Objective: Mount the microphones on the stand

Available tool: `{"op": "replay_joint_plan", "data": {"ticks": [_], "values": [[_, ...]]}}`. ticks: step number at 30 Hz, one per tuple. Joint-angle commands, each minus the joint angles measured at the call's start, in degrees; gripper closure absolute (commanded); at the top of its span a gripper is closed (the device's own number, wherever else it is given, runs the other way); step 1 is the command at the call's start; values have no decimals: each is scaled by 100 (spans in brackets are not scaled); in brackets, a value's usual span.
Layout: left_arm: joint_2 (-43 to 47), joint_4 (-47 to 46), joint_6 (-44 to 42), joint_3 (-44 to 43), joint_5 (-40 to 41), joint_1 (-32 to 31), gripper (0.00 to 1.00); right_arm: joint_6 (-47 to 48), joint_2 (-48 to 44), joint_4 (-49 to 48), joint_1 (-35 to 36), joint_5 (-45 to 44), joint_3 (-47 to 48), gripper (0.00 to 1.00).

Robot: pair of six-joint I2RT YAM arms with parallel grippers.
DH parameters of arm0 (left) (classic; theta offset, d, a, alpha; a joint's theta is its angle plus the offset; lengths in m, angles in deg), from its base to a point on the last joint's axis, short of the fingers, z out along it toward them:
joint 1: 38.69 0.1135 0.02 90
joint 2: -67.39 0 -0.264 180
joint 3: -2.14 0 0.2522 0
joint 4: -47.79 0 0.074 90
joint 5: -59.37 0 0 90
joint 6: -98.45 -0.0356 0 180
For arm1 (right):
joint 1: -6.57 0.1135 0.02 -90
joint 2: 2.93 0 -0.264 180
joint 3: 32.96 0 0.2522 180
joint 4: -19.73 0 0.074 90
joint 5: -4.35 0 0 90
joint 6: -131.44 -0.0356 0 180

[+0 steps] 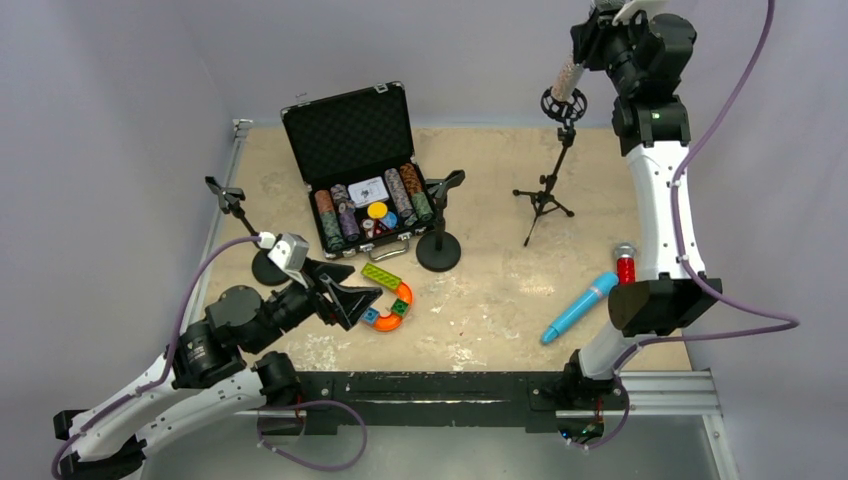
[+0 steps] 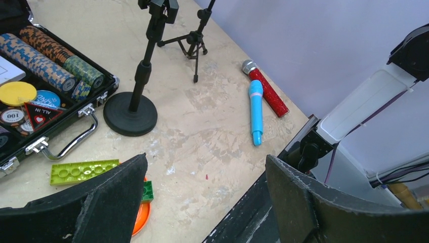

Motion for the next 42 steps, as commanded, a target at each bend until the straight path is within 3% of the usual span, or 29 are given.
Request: {"op": "replay_joint_plan", "data": {"ticks": [1,13,28,42], "values": [[-54,-30,37,-66,59,14,10,-135,-246,-246,26,148,302,100],[-34,119,31,-180,52,14,10,241,184,-380,21,-72,71,100],[71,169,48,-145,44,14,10,524,-26,-399,8,-562,-386,100],[110,93,83,-49,3,14,10,352,19,961,30,-56,-312,100]]}}
